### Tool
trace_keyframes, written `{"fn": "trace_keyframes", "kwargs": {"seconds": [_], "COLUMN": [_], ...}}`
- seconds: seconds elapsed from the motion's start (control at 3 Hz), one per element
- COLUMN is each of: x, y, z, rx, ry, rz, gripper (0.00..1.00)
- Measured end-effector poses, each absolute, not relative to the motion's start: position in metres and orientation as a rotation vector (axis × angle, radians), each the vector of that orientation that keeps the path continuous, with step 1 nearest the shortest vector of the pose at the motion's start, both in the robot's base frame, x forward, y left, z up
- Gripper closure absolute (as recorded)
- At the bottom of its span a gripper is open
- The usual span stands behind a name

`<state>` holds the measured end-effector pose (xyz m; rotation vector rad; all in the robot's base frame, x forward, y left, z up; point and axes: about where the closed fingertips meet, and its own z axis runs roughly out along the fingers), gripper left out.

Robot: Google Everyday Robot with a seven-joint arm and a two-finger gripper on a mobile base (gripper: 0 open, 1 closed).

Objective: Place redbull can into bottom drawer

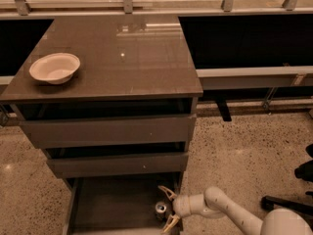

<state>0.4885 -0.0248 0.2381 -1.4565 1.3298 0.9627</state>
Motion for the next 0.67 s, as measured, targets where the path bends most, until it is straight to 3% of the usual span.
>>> {"fn": "trace_keyframes", "kwargs": {"seconds": [0.33, 0.67], "x": [0.485, 0.491], "y": [-0.021, -0.047], "z": [0.246, 0.288], "rx": [-1.486, -1.548], "ry": [1.320, 1.367], "rz": [0.950, 0.752], "gripper": [0.00, 0.00]}}
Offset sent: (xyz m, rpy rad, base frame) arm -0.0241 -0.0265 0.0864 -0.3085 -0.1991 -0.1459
